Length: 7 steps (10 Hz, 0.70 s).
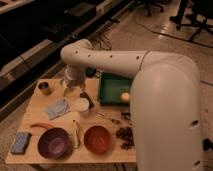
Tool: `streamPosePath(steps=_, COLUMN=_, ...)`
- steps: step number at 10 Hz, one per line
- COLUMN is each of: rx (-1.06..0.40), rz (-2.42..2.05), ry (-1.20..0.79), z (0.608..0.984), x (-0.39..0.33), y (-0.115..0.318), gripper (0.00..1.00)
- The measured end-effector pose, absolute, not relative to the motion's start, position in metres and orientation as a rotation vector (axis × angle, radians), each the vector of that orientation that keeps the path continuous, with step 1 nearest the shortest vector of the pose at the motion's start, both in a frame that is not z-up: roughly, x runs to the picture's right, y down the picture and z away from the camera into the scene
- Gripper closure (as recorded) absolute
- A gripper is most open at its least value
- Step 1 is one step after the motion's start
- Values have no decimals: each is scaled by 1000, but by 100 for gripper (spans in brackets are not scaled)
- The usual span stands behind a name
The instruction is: Wipe tray with towel
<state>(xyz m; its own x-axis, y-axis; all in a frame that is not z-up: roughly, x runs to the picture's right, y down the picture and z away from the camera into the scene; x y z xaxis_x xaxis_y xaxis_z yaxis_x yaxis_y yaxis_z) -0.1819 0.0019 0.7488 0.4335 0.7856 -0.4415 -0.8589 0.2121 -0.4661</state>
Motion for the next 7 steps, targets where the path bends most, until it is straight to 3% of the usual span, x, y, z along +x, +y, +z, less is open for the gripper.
streamPosePath(steps=2, rx=-764, rz=1071, ry=85, z=760, x=-214, y=4, gripper=35)
streamPosePath(steps=7, rx=-767, rz=1065, ry=87, z=760, x=-216, y=5, gripper=35)
